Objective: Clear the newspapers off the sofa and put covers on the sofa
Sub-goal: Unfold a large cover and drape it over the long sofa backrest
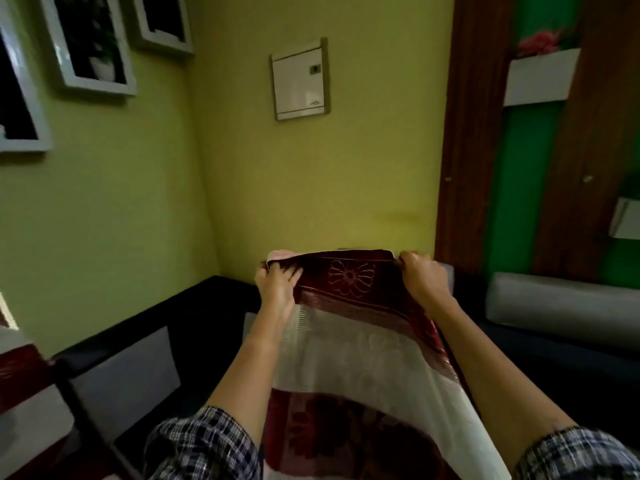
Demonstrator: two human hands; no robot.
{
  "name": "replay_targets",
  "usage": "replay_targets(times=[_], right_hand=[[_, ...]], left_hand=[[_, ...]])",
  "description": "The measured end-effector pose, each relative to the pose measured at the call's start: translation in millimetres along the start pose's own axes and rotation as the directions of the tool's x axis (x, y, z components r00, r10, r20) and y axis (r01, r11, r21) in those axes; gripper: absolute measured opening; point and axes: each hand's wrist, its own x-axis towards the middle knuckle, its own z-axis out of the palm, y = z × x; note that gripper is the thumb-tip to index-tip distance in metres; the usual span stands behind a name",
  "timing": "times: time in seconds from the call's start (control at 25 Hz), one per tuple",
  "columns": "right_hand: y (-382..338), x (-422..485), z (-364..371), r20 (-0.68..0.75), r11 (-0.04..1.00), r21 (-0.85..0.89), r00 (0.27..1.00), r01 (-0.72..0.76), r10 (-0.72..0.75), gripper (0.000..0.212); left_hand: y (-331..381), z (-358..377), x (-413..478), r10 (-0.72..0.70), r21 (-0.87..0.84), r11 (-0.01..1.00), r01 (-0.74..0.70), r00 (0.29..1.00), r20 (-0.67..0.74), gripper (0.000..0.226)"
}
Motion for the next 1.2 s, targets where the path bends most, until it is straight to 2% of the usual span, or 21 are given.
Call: replay_targets(times=[0.16,0.32,0.4,0.52,0.64,0.76,0.84,0.96,1.08,1.2], right_hand=[[-27,20,42,0.106,0.992,-0.125,0.994,-0.010,0.023,0.021],[-45,12,81,0.213,0.974,-0.174,0.960,-0.146,0.182,0.025],[-52,-3,103,0.303,0.952,-0.162,0.905,-0.260,0.299,0.028],[-64,-31,133,0.459,0.860,-0.066,0.750,-0.506,0.476,0.030],[-73,-56,145,0.500,0.738,-0.017,0.633,-0.675,0.591,0.031],[-87,-75,143,0.378,0.534,0.149,0.547,-0.832,0.747,0.025],[-99,-81,131,0.147,0.456,0.299,0.512,-0.838,0.846,0.022],[-116,-77,101,-0.155,0.528,0.400,0.512,-0.749,0.845,0.023],[-135,-62,69,-0.319,0.650,0.402,0.567,-0.645,0.759,0.022],[-143,-45,48,-0.431,0.725,0.388,0.583,-0.570,0.689,0.021]], left_hand=[[4,-6,45,-0.066,-0.200,0.977,0.073,0.997,0.040,0.024],[10,-10,66,-0.085,-0.358,0.927,0.115,0.991,0.099,0.023],[22,-9,80,-0.083,-0.405,0.905,0.129,0.988,0.128,0.022],[37,-18,101,-0.124,-0.431,0.883,0.183,0.979,0.162,0.022],[50,-32,115,-0.174,-0.425,0.874,0.237,0.968,0.182,0.019],[63,-55,135,-0.212,-0.407,0.873,0.269,0.961,0.180,0.017],[69,-74,148,-0.250,-0.385,0.876,0.291,0.956,0.155,0.019],[73,-105,163,-0.286,-0.383,0.870,0.311,0.950,0.123,0.024],[76,-126,183,-0.329,-0.385,0.854,0.349,0.937,0.120,0.026],[77,-130,196,-0.343,-0.379,0.847,0.372,0.928,0.143,0.034]])
